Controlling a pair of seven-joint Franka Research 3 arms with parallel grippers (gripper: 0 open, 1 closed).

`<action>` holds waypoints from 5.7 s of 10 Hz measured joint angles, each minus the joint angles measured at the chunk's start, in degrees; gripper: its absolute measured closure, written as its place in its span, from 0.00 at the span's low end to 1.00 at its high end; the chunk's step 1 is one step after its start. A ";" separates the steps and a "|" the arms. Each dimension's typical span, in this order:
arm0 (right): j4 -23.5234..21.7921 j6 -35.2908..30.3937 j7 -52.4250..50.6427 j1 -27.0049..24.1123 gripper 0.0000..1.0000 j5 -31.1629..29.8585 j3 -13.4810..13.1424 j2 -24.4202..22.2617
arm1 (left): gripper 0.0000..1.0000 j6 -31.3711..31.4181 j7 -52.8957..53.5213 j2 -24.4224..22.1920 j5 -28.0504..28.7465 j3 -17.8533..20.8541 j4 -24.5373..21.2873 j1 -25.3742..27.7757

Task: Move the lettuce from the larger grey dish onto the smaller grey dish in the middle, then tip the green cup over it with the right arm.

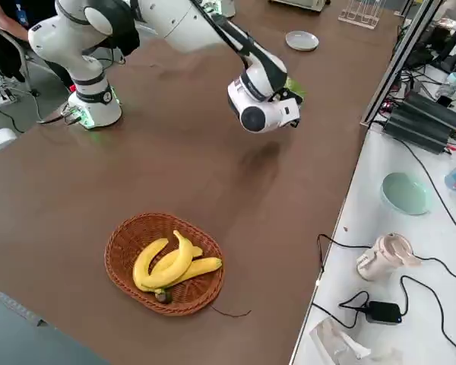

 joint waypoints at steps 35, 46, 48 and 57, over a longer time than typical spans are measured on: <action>-4.94 4.39 60.65 40.56 0.31 -6.74 -26.21 -10.27 | 0.00 -0.74 0.61 -0.89 -0.09 0.35 1.28 3.99; 0.00 0.25 76.44 42.03 0.31 -6.85 -28.15 -5.97 | 0.00 -0.38 0.43 -0.89 -0.09 0.94 1.28 4.79; 0.52 -1.04 78.99 42.10 0.31 -6.93 -28.28 -5.83 | 0.00 -0.38 0.45 -0.88 -0.09 0.95 1.28 4.96; 5.09 -7.23 89.96 42.11 0.31 -7.22 -30.32 -4.22 | 0.00 -0.37 0.46 -0.42 -0.09 0.97 1.28 4.97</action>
